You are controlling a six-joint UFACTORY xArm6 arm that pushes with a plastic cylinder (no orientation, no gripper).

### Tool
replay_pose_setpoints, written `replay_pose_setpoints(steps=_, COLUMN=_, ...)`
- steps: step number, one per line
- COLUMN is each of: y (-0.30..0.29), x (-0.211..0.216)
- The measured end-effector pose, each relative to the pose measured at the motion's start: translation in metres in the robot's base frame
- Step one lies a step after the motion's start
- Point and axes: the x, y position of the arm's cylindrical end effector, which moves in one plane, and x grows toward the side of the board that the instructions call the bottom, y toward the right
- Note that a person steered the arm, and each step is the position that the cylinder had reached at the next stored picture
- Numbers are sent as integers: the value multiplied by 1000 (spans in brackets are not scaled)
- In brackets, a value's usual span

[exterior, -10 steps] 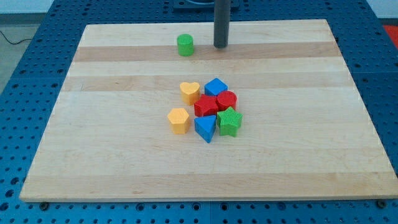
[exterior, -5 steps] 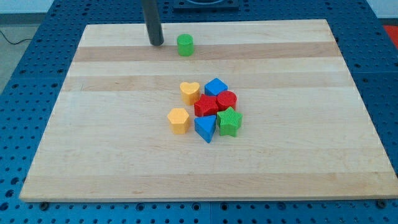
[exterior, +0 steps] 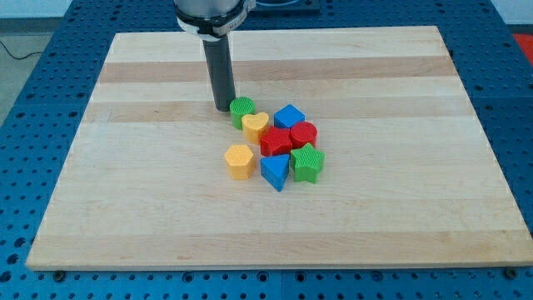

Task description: Move green circle into yellow heart

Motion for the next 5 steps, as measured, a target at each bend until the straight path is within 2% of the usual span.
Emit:
replay_pose_setpoints(steps=1, y=6, x=-16)
replay_pose_setpoints(steps=3, y=12, x=-19)
replay_pose_setpoints(steps=5, y=11, x=15)
